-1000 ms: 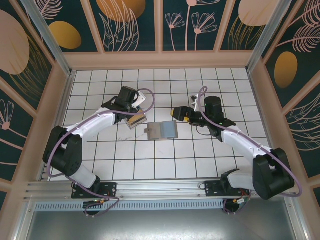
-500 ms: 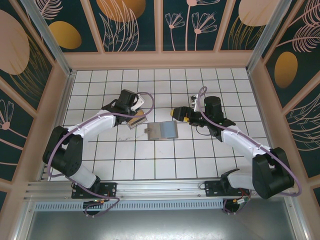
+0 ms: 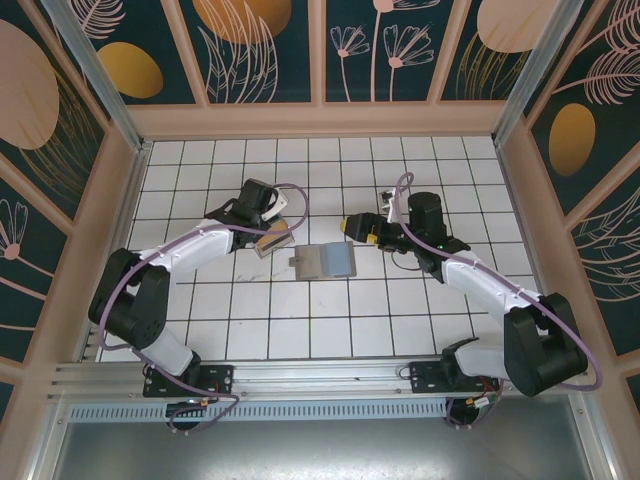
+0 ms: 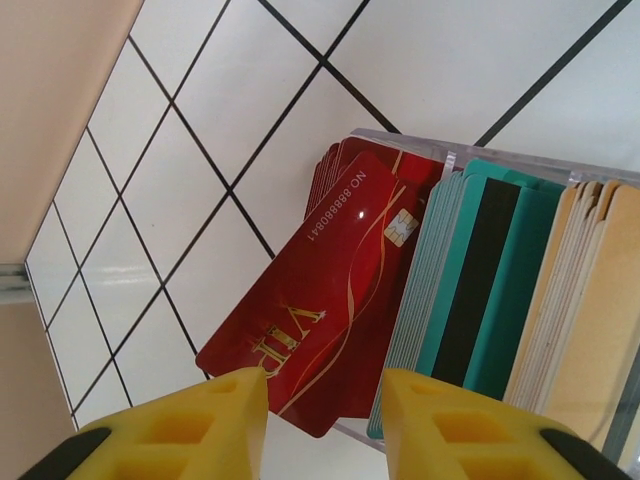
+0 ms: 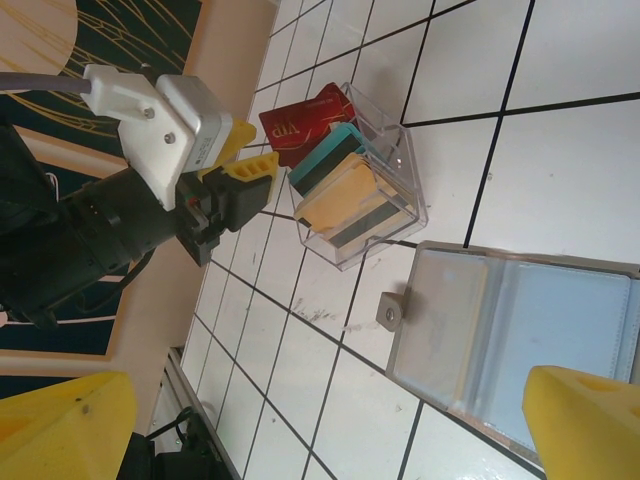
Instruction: Take the credit cards out of the card holder
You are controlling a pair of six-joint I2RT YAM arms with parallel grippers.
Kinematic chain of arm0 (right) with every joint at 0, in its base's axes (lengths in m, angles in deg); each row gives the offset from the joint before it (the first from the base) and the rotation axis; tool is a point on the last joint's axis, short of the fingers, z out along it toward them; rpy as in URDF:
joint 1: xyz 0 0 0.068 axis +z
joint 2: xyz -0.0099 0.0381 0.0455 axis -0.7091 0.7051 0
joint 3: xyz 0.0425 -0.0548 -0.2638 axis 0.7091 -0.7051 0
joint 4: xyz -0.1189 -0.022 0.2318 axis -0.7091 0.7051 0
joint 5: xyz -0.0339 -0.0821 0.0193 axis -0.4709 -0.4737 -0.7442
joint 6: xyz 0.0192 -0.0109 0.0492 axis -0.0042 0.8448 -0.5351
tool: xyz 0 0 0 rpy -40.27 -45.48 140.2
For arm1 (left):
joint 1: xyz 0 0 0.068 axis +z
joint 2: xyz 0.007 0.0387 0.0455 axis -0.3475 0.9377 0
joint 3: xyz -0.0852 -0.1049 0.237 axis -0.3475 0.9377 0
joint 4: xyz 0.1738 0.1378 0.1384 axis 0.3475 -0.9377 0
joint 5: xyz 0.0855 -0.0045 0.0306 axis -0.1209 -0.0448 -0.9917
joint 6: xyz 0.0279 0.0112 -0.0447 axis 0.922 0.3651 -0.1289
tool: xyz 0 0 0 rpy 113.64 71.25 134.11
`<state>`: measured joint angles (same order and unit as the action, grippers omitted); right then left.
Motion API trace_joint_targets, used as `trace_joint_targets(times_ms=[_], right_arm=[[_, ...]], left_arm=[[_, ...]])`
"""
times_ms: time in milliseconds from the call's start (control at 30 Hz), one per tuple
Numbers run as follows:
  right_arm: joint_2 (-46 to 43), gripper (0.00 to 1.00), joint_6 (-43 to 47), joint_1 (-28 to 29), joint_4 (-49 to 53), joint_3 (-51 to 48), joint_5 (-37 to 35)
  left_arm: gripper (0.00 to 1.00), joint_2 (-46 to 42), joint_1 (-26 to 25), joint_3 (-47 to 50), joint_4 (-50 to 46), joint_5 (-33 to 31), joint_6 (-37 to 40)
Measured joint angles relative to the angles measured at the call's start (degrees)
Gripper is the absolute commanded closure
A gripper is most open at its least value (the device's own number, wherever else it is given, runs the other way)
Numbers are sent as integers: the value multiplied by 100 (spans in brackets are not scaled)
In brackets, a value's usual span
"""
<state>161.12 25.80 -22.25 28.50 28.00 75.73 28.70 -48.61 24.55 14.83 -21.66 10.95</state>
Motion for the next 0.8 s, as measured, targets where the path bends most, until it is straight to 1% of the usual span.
trace_joint_targets(times_ms=[233,400,533,600,667,800], right_arm=[[0,1,0,0,2,0,7],[0,1,0,0,2,0,7],[0,1,-2,0,2,0,7],[0,1,-15,0,-13,-7,7],[2,1,-20,0,-42,-24,7],[15,1,-50,0,-83,-74,9]], left_arm=[[64,35,7,-26,11,-24,-7],[58,35,199,-289,7,-4,-354],[59,-22,544,-570,-17,-13,-944],[56,-94,691,-673,-79,-24,-1329],[53,-146,767,-763,-214,-31,-1733],[54,-144,813,-966,-682,35,-2649]])
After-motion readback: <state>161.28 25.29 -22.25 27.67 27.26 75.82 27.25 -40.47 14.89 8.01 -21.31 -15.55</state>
